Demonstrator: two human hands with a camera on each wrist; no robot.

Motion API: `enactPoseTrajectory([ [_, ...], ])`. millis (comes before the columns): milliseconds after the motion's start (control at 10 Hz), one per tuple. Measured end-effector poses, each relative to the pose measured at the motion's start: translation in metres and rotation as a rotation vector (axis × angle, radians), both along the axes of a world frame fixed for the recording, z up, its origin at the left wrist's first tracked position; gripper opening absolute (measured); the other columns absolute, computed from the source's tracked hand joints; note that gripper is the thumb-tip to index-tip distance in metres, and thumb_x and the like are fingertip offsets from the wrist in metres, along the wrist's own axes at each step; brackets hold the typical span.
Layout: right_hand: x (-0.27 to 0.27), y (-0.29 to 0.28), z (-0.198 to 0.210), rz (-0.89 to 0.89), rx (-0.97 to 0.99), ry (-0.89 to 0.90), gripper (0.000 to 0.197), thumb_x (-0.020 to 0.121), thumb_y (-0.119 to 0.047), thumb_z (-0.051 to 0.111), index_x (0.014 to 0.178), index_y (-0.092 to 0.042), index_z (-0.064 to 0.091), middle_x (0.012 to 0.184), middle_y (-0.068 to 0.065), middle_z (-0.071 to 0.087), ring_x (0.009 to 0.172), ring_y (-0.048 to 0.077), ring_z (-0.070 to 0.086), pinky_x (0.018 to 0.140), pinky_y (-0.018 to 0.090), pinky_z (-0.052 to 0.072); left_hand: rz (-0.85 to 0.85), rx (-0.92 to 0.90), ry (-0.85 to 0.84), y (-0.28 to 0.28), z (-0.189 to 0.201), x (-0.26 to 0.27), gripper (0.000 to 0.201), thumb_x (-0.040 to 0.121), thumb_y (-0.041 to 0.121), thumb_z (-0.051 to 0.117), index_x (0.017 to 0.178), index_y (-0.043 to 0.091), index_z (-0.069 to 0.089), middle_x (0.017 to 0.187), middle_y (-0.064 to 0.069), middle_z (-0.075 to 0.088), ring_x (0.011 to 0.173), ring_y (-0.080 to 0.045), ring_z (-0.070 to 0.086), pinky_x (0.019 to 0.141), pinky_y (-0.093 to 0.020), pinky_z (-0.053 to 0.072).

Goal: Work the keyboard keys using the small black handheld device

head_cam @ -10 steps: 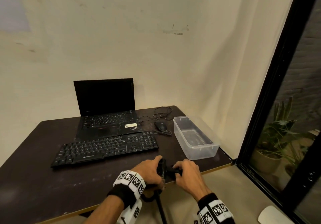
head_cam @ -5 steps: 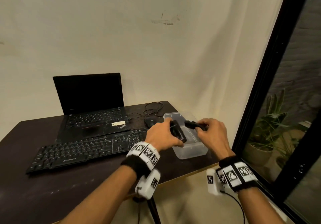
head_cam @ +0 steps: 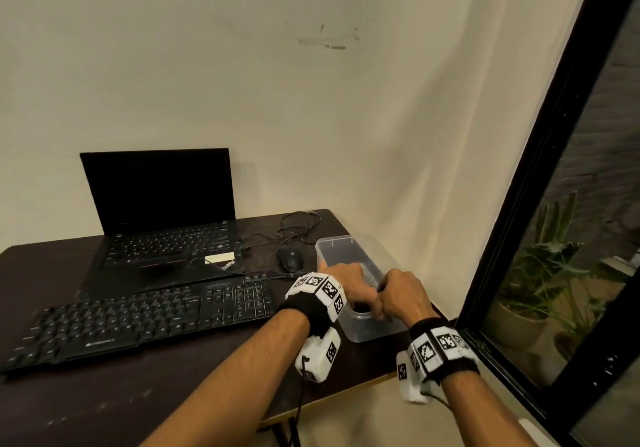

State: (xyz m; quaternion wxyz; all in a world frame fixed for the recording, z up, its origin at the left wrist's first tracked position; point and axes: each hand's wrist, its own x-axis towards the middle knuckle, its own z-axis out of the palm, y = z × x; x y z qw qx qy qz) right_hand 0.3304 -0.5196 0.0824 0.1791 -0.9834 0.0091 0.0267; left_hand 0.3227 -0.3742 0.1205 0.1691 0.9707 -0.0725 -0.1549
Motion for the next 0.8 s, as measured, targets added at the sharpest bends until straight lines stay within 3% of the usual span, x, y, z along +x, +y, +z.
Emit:
enactPoseTrajectory([
  [100,0.008,0.002,0.006,0.027,-0.036,0.093,0.036,0.092,-0.017,0.08,0.124,-0.005,0.07,0.126,0.016,0.074,0.116,0.034,0.071,0.086,0.034,0.052,-0.014,-0.015,0.067,-0.003,-0.01,-0.004,0.056,0.079,0.061,0.08,0.114,0.017,0.074,0.106,-0.001,0.065,0.103,-0.024,0.053,0.09,-0.037,0.031],
  [200,0.009,0.004,0.006,0.024,-0.047,0.099,0.036,0.098,-0.023,0.073,0.128,-0.005,0.067,0.128,0.017,0.073,0.111,0.034,0.07,0.084,0.034,0.051,-0.062,0.135,0.0,-0.007,-0.021,-0.009,0.05,0.082,0.072,0.07,0.086,0.022,0.066,0.088,0.001,0.06,0.104,-0.027,0.049,0.102,-0.045,0.024],
  [300,0.005,0.005,0.003,-0.015,-0.055,0.025,0.028,0.096,-0.026,0.077,0.116,-0.009,0.066,0.118,0.013,0.072,0.097,0.03,0.064,0.082,0.033,0.052,-0.126,0.237,-0.07,-0.006,-0.025,-0.013,0.054,0.084,0.075,0.068,0.082,0.022,0.058,0.083,0.002,0.055,0.102,-0.026,0.049,0.109,-0.05,0.021],
  [400,-0.001,0.005,0.0,-0.072,-0.049,-0.12,0.023,0.092,-0.025,0.078,0.11,-0.01,0.071,0.1,0.007,0.068,0.09,0.027,0.063,0.08,0.035,0.055,-0.196,0.28,-0.129,0.003,-0.027,-0.017,0.065,0.084,0.079,0.065,0.1,0.016,0.07,0.103,-0.004,0.065,0.113,-0.027,0.053,0.114,-0.052,0.021],
  [500,-0.008,0.008,0.004,-0.04,-0.117,-0.101,0.027,0.096,-0.03,0.072,0.115,-0.011,0.07,0.098,0.005,0.062,0.09,0.026,0.059,0.08,0.034,0.048,-0.238,0.27,-0.201,0.019,-0.03,-0.028,0.074,0.084,0.077,0.065,0.119,0.013,0.073,0.129,-0.009,0.061,0.132,-0.029,0.045,0.119,-0.056,0.014],
  [600,-0.016,0.011,0.012,-0.03,-0.162,-0.1,0.028,0.098,-0.03,0.069,0.118,-0.01,0.069,0.099,0.005,0.061,0.09,0.026,0.057,0.08,0.033,0.046,-0.248,0.175,-0.271,0.039,-0.029,-0.047,0.076,0.087,0.07,0.069,0.143,0.019,0.062,0.157,-0.01,0.042,0.151,-0.027,0.026,0.125,-0.056,0.004],
  [700,-0.038,0.02,0.021,-0.008,-0.093,-0.224,0.021,0.099,-0.027,0.07,0.114,-0.014,0.076,0.104,0.006,0.074,0.087,0.024,0.061,0.079,0.032,0.05,-0.211,-0.026,-0.411,0.064,-0.025,-0.078,0.077,0.089,0.062,0.071,0.153,0.025,0.051,0.167,-0.004,0.029,0.158,-0.021,0.015,0.129,-0.053,0.003],
  [800,-0.074,0.039,0.014,0.049,0.148,-0.427,0.023,0.1,-0.025,0.073,0.121,-0.019,0.079,0.116,0.005,0.078,0.101,0.023,0.072,0.088,0.034,0.057,-0.088,-0.168,-0.544,0.102,-0.038,-0.121,0.067,0.09,0.057,0.07,0.149,0.03,0.053,0.164,0.005,0.035,0.156,-0.014,0.02,0.128,-0.045,0.007],
])
